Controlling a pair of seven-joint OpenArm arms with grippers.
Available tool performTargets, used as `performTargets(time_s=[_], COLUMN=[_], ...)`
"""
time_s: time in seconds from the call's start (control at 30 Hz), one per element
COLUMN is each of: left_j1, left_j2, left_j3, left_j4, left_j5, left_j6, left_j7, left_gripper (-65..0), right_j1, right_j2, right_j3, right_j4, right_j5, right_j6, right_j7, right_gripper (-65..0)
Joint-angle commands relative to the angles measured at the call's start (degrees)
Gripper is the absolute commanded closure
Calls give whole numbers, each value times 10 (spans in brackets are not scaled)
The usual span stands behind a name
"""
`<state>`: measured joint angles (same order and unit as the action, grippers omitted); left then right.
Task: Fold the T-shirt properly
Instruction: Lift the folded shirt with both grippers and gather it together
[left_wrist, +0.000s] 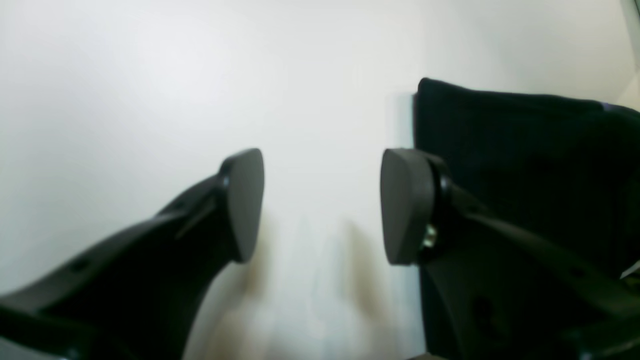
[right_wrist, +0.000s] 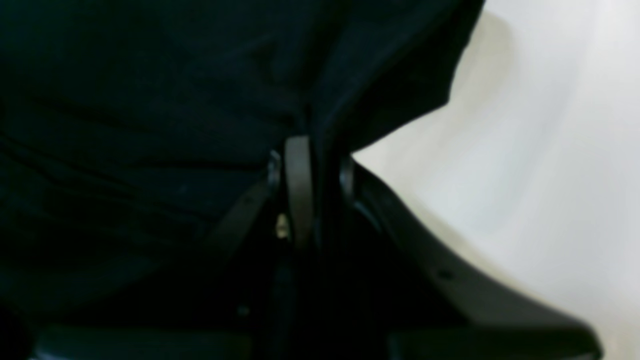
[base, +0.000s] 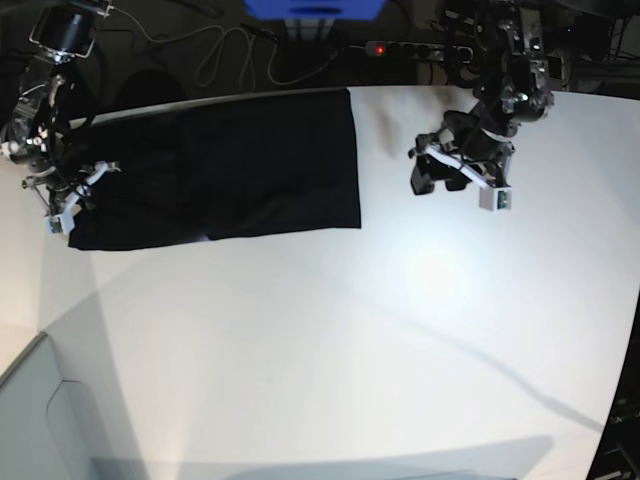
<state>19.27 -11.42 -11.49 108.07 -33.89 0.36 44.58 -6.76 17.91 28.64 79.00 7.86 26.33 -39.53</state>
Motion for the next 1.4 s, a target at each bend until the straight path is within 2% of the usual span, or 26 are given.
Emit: performTargets(time_s=[0.0,0.13,0.3,0.53,0.7,1.07,1.37], left_j1=[0,0,0,0,-1,-3,-26], left_j2=[-3,-3,-3,-2,-2,7,10], left_j3=[-3,-3,-1,0,0,6,83], left_j4=[9,9,9,8,-18,-48,-99], left_j5=[-6,-6,-6,-6,-6,-5,-2], left_j6=[-4,-4,-4,-4,-4,-4,0], left_j7=[-10,-10,-10,-10,-10,-8,-10], left_gripper=[-356,-356,-356,-357,-357,-357,-356], right_j1=[-5,-34,-69,-102,-133,-116,-100], right_j2=[9,5,-27,-78,-85,-85,-100], right_j3=[2,16,26,16,-69,-277,-332], right_j4=[10,102,239,365,409,408,407], right_j5=[-26,-26,-26,-26,-26,-27,-28], right_j6=[5,5,5,6,4,3,3], right_j7=[-31,-32,-32,-32,-32,-28,-28], right_gripper=[0,0,0,0,0,0,0])
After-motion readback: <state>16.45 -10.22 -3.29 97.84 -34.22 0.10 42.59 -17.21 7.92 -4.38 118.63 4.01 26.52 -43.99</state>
